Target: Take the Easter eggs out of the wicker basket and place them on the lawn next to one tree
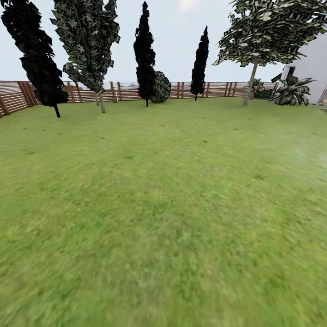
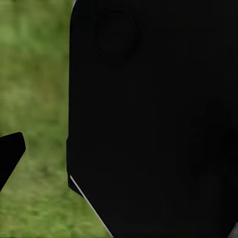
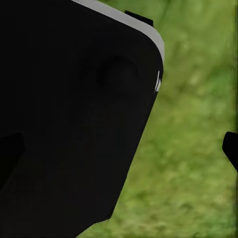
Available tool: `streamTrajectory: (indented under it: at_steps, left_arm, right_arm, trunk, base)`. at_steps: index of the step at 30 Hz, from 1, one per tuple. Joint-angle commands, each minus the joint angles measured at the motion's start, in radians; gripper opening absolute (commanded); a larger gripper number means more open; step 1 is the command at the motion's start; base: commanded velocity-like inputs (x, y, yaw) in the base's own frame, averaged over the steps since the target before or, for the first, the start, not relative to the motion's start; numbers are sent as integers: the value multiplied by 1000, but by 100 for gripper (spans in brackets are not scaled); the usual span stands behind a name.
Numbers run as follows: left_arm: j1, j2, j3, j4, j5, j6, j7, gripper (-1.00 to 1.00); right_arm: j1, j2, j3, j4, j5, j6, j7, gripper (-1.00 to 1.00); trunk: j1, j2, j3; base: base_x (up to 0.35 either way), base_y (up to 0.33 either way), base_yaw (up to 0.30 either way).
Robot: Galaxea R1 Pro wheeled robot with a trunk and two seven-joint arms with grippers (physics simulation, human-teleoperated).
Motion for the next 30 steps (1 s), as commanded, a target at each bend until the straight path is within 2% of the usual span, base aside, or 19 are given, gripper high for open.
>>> streamTrajectory:
  at_steps: [1,30]
  left_arm:
    - [0,-1,7,0,1,-2,1,100]
    - [0,0,7,0,1,-2,1,100]
  right_arm:
    - [0,1,0,1,4,-3,0,100]
    - [0,3,1,2,3,-3,-1,100]
  trunk:
    - [1,0,-1]
    - [1,0,-1]
  base:
    - [326,0,0]
    - [326,0,0]
